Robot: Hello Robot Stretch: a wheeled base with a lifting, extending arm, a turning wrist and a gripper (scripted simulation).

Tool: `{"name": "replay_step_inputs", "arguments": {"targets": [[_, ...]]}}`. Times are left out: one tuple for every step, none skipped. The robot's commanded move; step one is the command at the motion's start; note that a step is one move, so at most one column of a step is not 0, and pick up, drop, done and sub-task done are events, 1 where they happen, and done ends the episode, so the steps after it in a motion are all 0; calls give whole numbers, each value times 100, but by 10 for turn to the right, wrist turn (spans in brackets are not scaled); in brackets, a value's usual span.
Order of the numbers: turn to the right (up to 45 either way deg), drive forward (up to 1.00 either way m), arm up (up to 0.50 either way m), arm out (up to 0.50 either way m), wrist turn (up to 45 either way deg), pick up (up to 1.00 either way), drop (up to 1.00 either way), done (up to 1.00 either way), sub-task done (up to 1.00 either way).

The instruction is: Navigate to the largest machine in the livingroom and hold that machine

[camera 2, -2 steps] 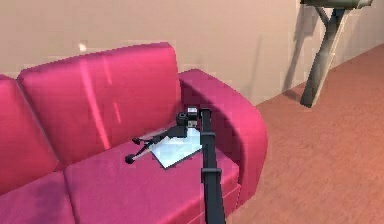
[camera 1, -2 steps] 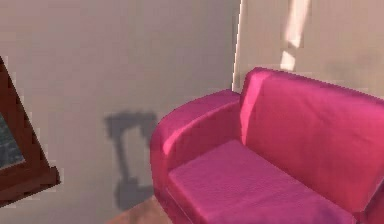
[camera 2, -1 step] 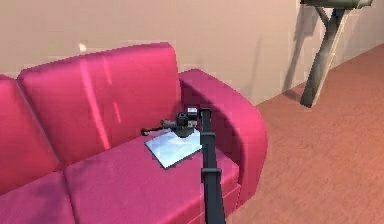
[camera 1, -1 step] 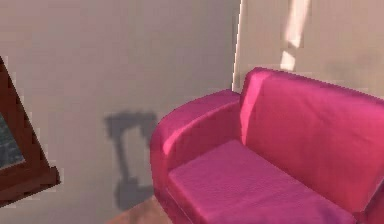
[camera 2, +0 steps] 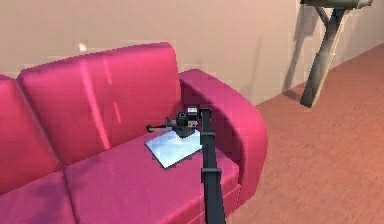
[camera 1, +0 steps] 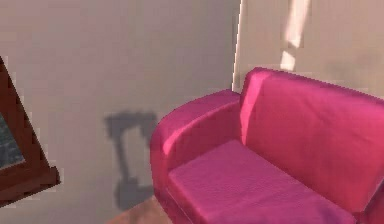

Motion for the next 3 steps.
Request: {"name": "replay_step_inputs", "arguments": {"targets": [[0, 0, -30, 0, 0, 0, 0, 0, 0], [0, 0, 0, 0, 0, 100, 0, 0, 0], [0, 0, 10, 0, 0, 0, 0, 0, 0]]}}
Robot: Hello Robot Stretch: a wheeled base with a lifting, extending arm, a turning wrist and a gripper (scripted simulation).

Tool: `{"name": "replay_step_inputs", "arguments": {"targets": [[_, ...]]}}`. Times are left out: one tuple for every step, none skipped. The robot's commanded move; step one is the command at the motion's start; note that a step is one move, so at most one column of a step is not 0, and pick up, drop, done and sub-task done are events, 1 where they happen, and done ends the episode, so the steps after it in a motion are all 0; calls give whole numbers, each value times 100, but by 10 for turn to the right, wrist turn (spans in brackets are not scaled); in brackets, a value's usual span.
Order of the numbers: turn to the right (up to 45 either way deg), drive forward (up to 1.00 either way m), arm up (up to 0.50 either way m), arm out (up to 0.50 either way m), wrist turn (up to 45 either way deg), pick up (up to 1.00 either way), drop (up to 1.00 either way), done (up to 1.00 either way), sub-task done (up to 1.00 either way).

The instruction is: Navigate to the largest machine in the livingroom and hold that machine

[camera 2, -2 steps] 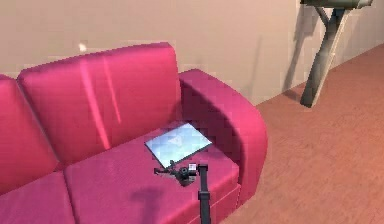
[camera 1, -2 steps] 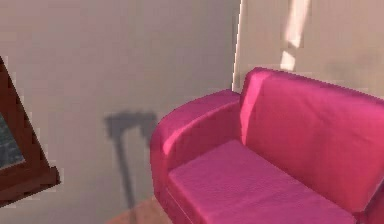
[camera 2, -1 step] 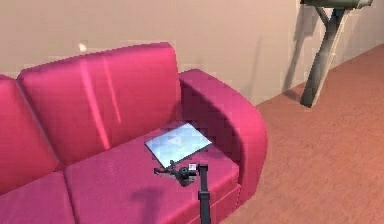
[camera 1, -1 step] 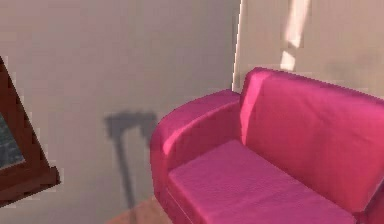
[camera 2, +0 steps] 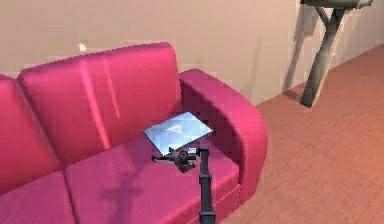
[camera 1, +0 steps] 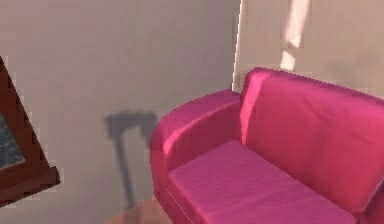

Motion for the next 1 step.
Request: {"name": "replay_step_inputs", "arguments": {"targets": [[0, 0, 0, 0, 0, 0, 0, 100, 0]]}}
